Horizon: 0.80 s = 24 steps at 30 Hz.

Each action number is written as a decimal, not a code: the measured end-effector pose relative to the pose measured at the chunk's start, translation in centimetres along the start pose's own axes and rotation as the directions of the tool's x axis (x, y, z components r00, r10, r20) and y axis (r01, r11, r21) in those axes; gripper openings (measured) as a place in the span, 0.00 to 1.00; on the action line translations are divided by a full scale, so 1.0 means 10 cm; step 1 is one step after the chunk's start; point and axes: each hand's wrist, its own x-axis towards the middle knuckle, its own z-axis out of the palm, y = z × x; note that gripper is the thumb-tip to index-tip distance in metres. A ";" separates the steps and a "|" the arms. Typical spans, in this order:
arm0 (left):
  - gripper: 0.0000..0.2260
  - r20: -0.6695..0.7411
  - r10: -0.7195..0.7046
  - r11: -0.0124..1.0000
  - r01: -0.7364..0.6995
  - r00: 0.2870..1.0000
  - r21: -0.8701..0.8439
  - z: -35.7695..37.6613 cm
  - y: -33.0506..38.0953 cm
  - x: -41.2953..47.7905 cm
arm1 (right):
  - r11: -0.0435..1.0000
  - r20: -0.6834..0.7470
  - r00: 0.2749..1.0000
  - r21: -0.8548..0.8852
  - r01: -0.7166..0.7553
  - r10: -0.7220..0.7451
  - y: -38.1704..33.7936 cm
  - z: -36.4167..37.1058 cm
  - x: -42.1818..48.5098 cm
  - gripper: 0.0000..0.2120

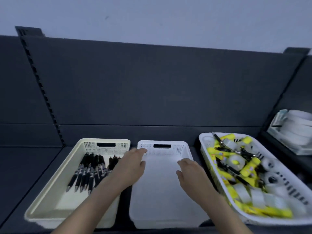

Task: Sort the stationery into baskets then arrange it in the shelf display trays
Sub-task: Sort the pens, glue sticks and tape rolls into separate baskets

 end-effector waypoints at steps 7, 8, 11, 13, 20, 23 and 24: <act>0.20 0.048 -0.003 1.000 0.004 0.999 -0.005 0.92 1.66 0.17 | 0.995 -0.046 0.998 0.090 0.041 -0.037 1.88 -0.21 -0.48 0.19; 0.20 0.046 0.011 1.000 -0.011 0.999 -0.002 0.92 1.68 0.20 | 0.992 -0.054 0.998 0.122 0.034 -0.027 1.93 -0.23 -0.52 0.19; 0.19 0.016 0.057 0.998 -0.057 0.998 -0.005 0.95 1.79 0.29 | 0.988 -0.061 0.997 0.153 -0.027 0.036 2.12 -0.27 -0.52 0.20; 0.18 0.014 0.076 0.997 -0.076 0.997 0.008 0.99 1.83 0.32 | 0.981 -0.046 0.998 0.191 -0.039 0.048 2.20 -0.25 -0.49 0.16; 0.15 0.075 0.068 0.995 -0.073 0.995 0.066 1.31 2.27 0.42 | 0.971 -0.052 0.998 0.236 0.044 -0.033 2.76 -0.21 -0.47 0.07; 0.13 0.156 0.143 0.983 -0.158 0.977 0.090 1.37 2.30 0.50 | 0.972 -0.020 0.999 0.234 0.037 -0.034 2.89 -0.16 -0.32 0.10; 0.12 0.187 0.181 0.978 -0.196 0.966 0.070 1.37 2.32 0.54 | 0.978 0.005 0.999 0.207 0.039 -0.041 2.92 -0.16 -0.27 0.10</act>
